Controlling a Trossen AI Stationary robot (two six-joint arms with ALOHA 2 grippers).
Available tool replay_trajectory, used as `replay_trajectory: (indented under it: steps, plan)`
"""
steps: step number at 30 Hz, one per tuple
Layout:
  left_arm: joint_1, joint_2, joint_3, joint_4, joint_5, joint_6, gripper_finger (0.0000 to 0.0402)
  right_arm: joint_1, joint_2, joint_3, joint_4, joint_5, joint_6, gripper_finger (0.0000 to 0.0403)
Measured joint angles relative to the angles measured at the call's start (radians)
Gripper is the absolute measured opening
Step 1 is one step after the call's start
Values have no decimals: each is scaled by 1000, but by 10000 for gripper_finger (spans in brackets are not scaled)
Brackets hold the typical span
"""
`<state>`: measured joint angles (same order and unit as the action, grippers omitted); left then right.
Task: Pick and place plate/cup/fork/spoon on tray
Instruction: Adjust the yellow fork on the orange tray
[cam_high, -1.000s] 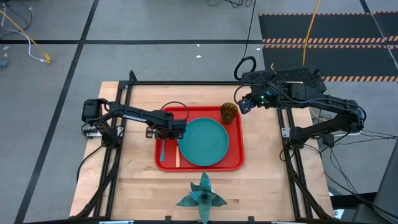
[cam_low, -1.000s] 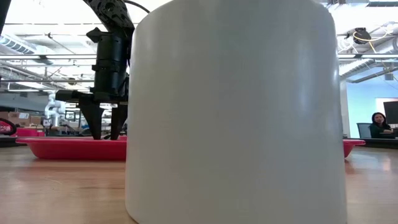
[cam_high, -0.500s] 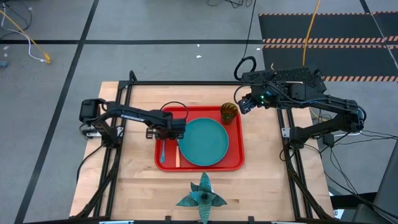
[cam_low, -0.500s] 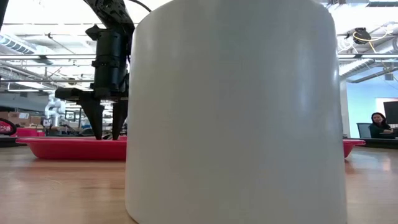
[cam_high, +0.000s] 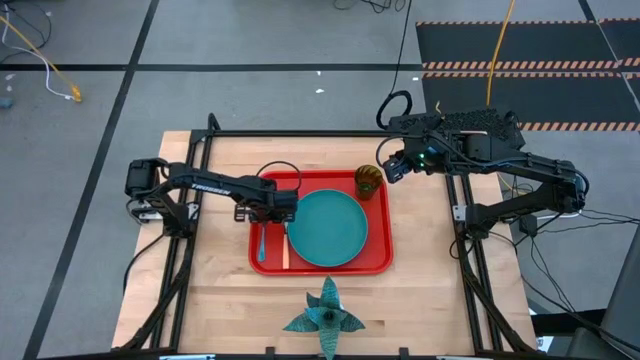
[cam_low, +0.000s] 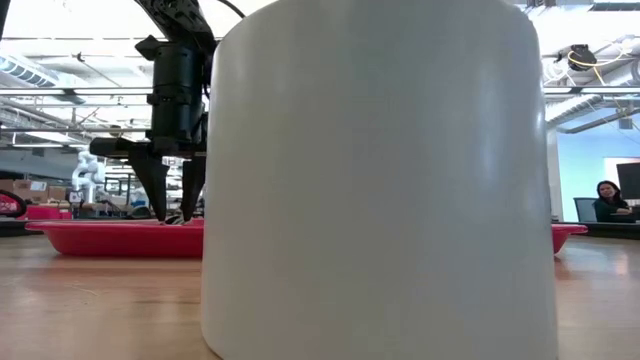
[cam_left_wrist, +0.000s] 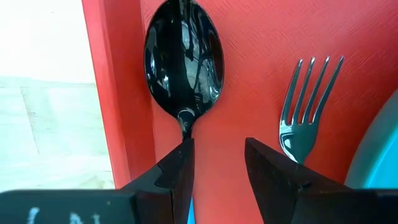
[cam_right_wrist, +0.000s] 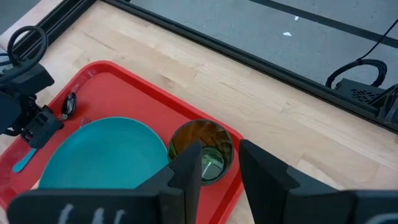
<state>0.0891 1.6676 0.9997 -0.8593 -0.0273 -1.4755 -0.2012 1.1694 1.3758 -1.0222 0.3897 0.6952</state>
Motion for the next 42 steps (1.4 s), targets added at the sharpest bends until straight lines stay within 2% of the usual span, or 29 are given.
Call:
replay_trajectory:
  steps: [12, 24, 28, 36, 42]
  plan:
    - [0, -24, 3, 10, -9, 1, 145, 0, 0, 0, 0, 0, 0, 100]
    - [18, -38, 40, 58, -151, 52, 145, 0, 0, 0, 8, -8, 26, 100]
    - [47, -38, 40, 63, -199, 113, 145, 0, 0, 0, 8, -39, 26, 100]
    - [96, -38, 40, 154, -201, 299, 145, 0, 0, 0, 8, -80, 26, 100]
    - [103, -38, 40, 210, -129, 601, 145, 1, 0, 0, 8, -81, 22, 100]
